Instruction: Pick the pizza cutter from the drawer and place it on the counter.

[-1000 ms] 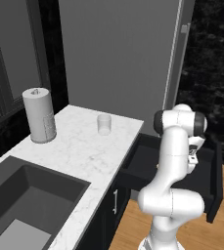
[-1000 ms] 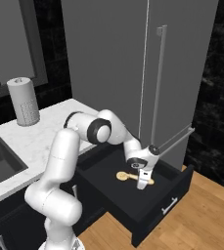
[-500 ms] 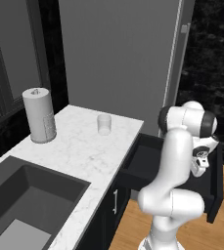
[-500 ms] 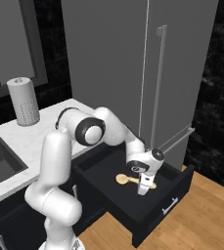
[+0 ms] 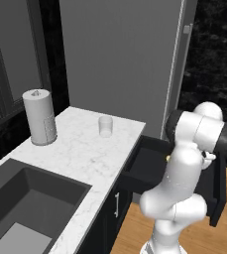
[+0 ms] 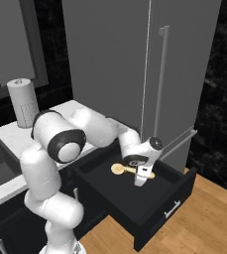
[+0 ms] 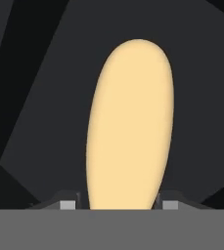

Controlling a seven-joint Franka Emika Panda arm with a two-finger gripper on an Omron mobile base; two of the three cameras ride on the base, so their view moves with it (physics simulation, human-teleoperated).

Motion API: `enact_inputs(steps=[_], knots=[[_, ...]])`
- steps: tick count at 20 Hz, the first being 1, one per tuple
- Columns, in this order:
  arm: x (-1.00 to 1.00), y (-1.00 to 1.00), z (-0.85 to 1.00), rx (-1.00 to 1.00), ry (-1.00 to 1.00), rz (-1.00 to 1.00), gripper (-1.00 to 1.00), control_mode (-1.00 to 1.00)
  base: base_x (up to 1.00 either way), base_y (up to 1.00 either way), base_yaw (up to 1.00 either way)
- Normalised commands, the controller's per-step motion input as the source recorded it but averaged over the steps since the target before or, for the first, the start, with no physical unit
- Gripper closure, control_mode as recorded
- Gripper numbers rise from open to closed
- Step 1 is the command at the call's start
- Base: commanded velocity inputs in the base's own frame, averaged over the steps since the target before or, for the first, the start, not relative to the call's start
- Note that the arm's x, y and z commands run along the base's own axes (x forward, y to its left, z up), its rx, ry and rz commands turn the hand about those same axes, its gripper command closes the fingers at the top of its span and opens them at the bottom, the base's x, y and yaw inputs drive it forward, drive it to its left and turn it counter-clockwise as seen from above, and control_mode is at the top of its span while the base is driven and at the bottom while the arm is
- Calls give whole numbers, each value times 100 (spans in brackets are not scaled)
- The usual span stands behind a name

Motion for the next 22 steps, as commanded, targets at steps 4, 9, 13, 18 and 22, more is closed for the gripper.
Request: enact_inputs(steps=[4, 9, 13, 18, 22], knots=[[9, 99, 98, 9, 1, 0, 100, -100, 0, 0, 0], [8, 100, 99, 17, 10, 2, 100, -100, 0, 0, 0], [-5, 100, 56, 8, 6, 6, 100, -100, 0, 0, 0], [-7, 100, 6, -3, 2, 1, 100, -100, 0, 0, 0], [8, 91, 5, -8, 11, 1, 100, -100, 0, 0, 0]])
